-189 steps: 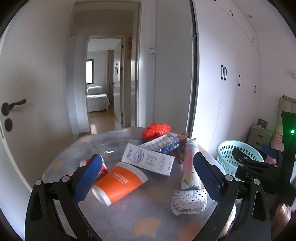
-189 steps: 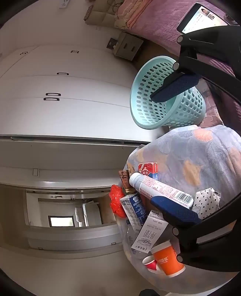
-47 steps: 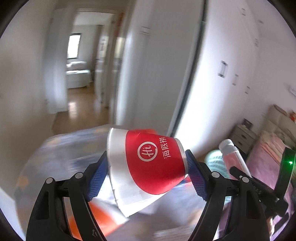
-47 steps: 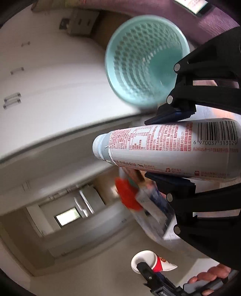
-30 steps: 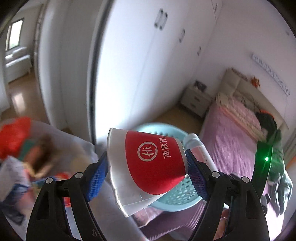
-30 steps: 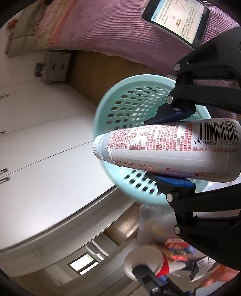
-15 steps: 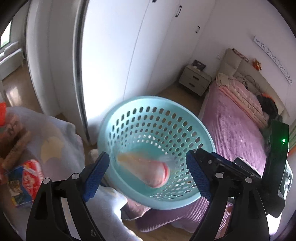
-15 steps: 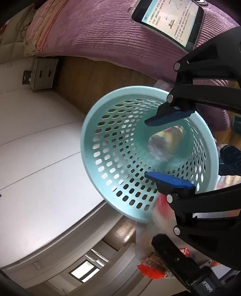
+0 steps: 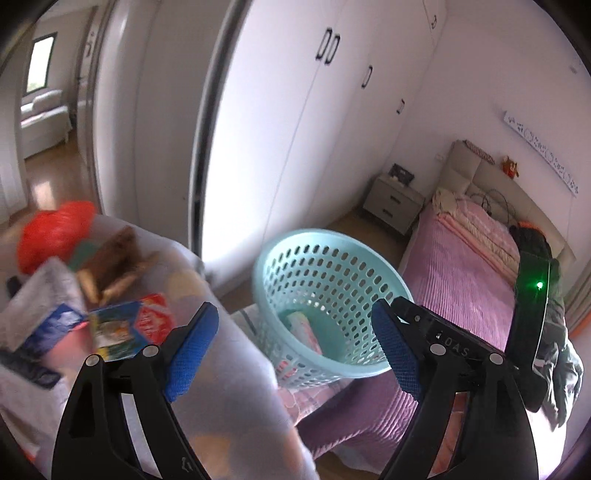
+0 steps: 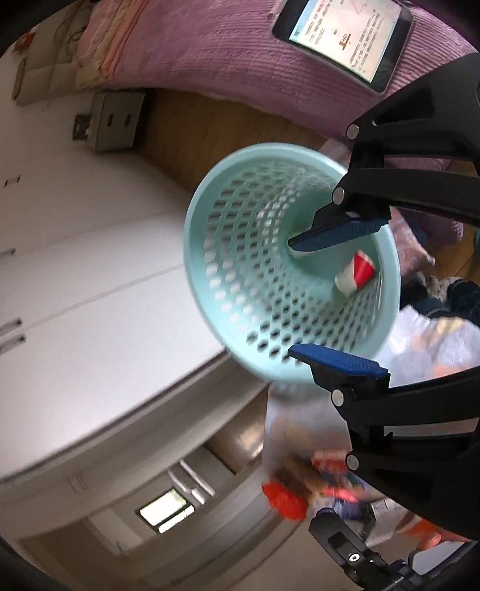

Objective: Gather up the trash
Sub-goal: 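Grasp the orange Joyoung cup with the left tool while the right tool grasps the white milk carton, then carry the cup and carton over the teal basket and release both, then grasp the dotted tissue with the right tool while the left tool grasps the blue-white milk carton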

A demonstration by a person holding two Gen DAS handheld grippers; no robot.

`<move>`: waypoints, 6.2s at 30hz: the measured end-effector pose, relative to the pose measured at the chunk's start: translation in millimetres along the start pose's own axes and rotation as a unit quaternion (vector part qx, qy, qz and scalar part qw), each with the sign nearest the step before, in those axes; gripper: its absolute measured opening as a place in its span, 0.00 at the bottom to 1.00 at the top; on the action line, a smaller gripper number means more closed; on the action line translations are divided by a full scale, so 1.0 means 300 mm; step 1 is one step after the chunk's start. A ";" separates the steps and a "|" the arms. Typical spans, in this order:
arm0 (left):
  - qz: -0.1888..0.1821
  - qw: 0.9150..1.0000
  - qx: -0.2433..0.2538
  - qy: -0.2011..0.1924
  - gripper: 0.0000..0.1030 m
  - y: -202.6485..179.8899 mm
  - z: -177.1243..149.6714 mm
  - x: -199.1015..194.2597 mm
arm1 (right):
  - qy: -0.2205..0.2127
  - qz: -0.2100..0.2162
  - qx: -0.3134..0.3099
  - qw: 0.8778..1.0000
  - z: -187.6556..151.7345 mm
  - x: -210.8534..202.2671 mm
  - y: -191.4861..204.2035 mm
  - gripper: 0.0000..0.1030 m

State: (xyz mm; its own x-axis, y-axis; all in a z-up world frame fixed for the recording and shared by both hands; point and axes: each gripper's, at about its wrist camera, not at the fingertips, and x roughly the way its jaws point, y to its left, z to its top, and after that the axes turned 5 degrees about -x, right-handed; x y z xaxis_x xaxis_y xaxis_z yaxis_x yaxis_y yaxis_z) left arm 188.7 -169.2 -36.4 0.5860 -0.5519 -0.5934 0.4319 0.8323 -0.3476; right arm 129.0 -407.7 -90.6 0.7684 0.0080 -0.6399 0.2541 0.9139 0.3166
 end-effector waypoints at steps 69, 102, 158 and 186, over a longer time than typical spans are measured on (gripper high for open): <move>0.193 0.965 -0.175 -0.031 0.69 0.814 -0.475 -0.789 | 0.170 0.219 -0.361 0.890 -0.519 0.134 1.201 0.67; 0.075 0.996 -0.007 -0.040 0.69 0.292 -0.116 -0.483 | 0.037 0.162 -0.182 0.969 -0.048 -0.124 0.627 0.49; 0.019 1.000 0.007 -0.013 0.82 0.243 0.061 -0.264 | 0.039 0.063 -0.142 0.987 0.014 -0.036 0.396 0.55; 0.145 0.986 0.055 0.055 0.82 0.637 0.031 -0.106 | 0.139 0.230 -0.338 0.902 -0.486 0.019 0.701 0.55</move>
State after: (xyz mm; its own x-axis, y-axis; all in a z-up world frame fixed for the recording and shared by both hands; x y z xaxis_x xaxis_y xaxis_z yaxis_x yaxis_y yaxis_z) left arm 259.0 7.1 -77.1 0.6197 -0.2779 -0.7340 0.3327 0.9400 -0.0750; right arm 101.2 -156.2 -129.9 0.5001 0.4643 -0.7310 -0.5424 0.8260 0.1535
